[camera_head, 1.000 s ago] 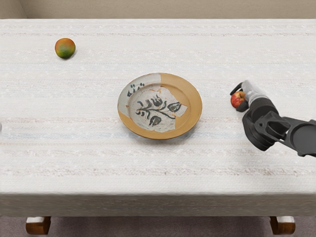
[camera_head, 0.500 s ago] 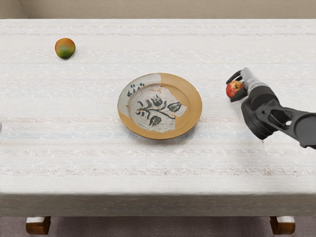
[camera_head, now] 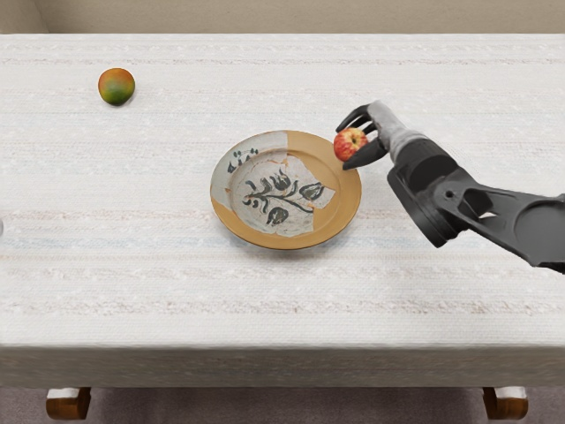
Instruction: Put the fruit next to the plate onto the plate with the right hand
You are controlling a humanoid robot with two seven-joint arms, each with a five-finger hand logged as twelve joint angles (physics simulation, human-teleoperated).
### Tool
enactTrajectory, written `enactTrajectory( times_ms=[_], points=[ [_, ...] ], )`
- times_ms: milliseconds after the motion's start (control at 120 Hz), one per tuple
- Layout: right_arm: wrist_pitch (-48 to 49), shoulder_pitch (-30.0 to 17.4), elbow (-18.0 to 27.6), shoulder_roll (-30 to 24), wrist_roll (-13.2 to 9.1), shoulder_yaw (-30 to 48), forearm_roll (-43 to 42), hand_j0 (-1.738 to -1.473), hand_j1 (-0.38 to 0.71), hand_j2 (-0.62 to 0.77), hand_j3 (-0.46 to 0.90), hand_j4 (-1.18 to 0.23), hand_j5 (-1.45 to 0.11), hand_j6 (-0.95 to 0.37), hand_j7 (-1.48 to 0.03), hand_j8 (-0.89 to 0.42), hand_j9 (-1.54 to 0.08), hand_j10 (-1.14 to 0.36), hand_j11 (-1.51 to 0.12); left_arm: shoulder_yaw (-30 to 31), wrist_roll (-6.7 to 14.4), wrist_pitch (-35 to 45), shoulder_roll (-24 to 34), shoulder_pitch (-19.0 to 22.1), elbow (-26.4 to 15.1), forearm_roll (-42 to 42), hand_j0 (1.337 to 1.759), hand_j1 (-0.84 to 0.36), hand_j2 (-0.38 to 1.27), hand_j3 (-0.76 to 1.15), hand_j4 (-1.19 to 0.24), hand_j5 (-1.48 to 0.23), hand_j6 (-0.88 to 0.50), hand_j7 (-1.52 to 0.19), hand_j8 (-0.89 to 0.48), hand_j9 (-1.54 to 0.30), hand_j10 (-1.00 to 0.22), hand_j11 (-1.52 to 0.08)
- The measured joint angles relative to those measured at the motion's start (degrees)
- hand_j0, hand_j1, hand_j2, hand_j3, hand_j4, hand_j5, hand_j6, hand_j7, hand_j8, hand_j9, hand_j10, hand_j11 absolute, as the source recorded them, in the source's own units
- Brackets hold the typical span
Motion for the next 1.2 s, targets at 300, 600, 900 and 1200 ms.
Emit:
enactTrajectory(
  times_ms=[300, 600, 900, 1200],
  points=[
    [-0.3, -2.3, 0.2, 7.0, 0.0, -0.1, -0.1, -1.657, 0.16, 0.18, 0.0, -0.5, -0.77, -0.35, -0.73, -0.3, -0.78, -0.58, -0.77, 0.0, 0.0, 0.0, 0.0, 0.0, 0.0, 0.0, 1.658, 0.34, 0.0, 0.0, -0.01, -0.01, -0.01, -0.01, -0.01, -0.01, -0.01, -0.01],
    [26.8, -9.4, 3.8, 6.6, -0.1, 21.8, 7.9, -1.658, -0.21, 0.04, 0.0, -0.14, -0.21, -0.1, -0.2, -0.09, -0.21, -0.16, -0.21, 0.0, 0.0, 0.0, 0.0, 0.1, 0.0, 0.0, 1.658, 0.34, 0.0, 0.0, -0.01, -0.01, -0.01, -0.01, -0.01, -0.01, -0.01, -0.01],
    [61.1, -33.8, 5.8, 2.9, -0.1, 56.2, 31.4, -1.658, -0.29, 0.01, 0.0, -0.05, -0.07, -0.04, -0.07, -0.04, -0.07, -0.05, -0.07, 0.0, 0.0, -0.2, 0.0, -0.2, 0.0, 0.0, 1.658, 0.34, 0.0, 0.0, -0.01, -0.01, -0.01, -0.01, -0.01, -0.01, -0.01, -0.01],
    [65.2, -49.0, 5.0, -1.3, -0.1, 77.3, 40.4, -1.658, -0.32, 0.0, 0.0, -0.03, -0.04, -0.03, -0.04, -0.03, -0.04, -0.03, -0.04, 0.0, 0.0, -0.1, 0.0, 0.1, 0.0, 0.0, 1.658, 0.34, 0.0, 0.0, -0.01, -0.01, -0.01, -0.01, -0.01, -0.01, -0.01, -0.01]
  ],
)
